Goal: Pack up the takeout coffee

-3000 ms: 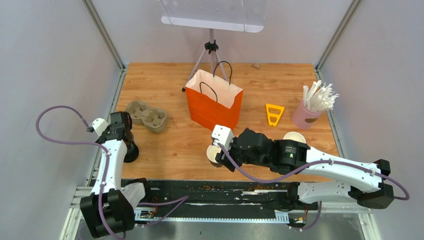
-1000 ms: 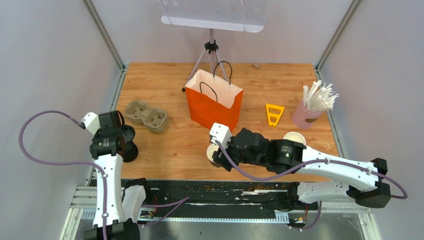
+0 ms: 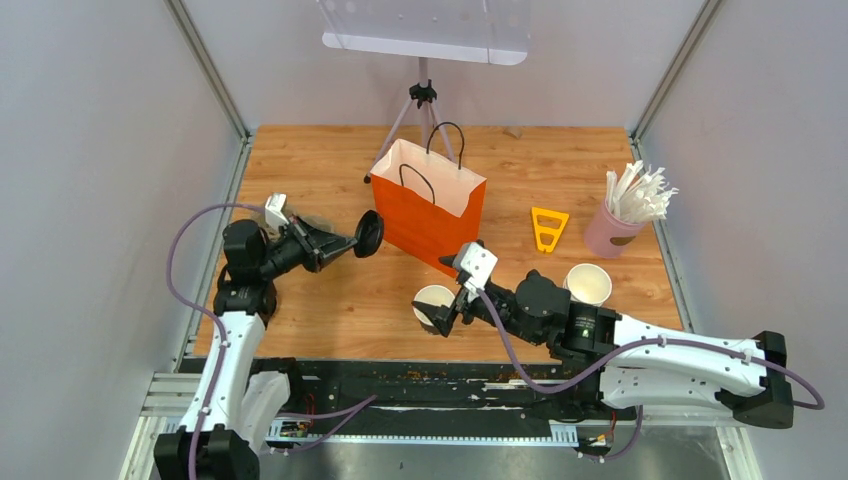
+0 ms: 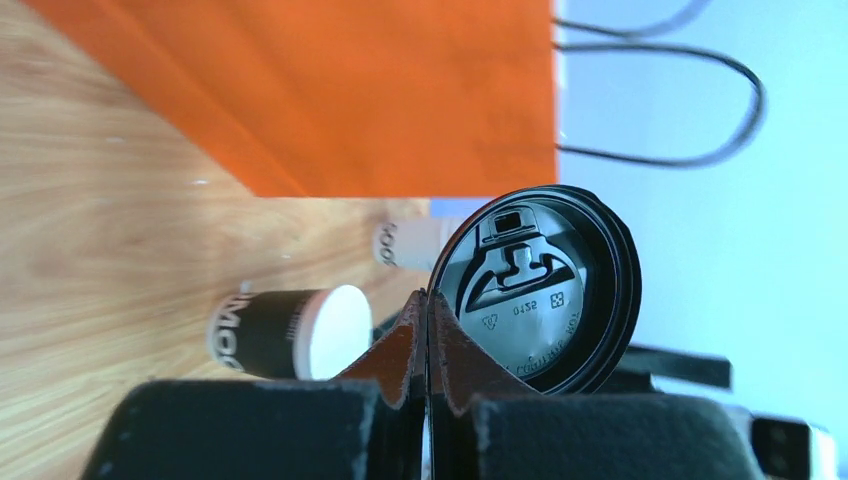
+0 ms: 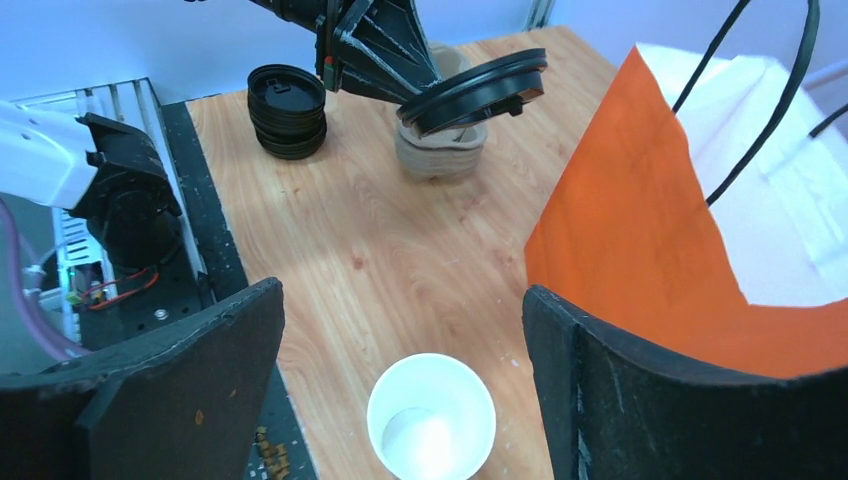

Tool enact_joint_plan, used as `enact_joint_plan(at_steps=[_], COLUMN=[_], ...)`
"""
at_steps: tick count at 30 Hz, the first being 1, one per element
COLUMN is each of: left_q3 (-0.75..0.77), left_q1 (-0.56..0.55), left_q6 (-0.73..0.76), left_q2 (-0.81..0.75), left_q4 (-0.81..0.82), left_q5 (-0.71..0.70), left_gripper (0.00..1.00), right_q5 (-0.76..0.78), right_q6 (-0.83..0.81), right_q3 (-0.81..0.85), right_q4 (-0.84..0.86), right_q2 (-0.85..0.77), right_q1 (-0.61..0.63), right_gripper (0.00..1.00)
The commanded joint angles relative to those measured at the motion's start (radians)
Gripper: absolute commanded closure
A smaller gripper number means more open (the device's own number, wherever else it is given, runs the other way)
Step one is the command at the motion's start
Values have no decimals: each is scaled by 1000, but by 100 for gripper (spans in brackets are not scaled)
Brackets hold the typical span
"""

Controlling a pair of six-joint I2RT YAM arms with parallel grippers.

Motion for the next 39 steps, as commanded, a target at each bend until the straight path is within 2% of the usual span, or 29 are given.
enact_joint_plan(at_steps=[1,4,9,11,13,19,26,31,39], left_q3=[-5,-20,-78,-96,-96,-104,-99,-104,-108], left_q1=[-88,-169,-259,-295,-327,-385,-456,-489,-516], left_q6=[-188,-257,-411,-458,-462,-489,-484,-476,-474], left_q2=[-10,-20,-53,-66,-81,-109,-112,-110,-107], left_q4=[335,430,611,669,666,653,638,621,615], left_q5=[146,164,168,156,147,97,48,19,-5], left_gripper=[100,100,100,100,100,100,100,100,100], right_q5=[-43,-67,-76,-148,-190,-240,-243,-243,-232], right_q6=[-177,-267,-376,-453,-506,-568,-598,-613,-617], right_q3=[-48,-54,-81,-123,-148,-117,-111,-98,-111], right_q4=[243,304,400,474,524,508,607,619,646], right_q2=[-26,-22,-55,-70,-72,-18,45,71,70], right_q1=[8,7,7,6,7,6,7,7,6], right_gripper=[10,0,0,1,1,1,0,0,11])
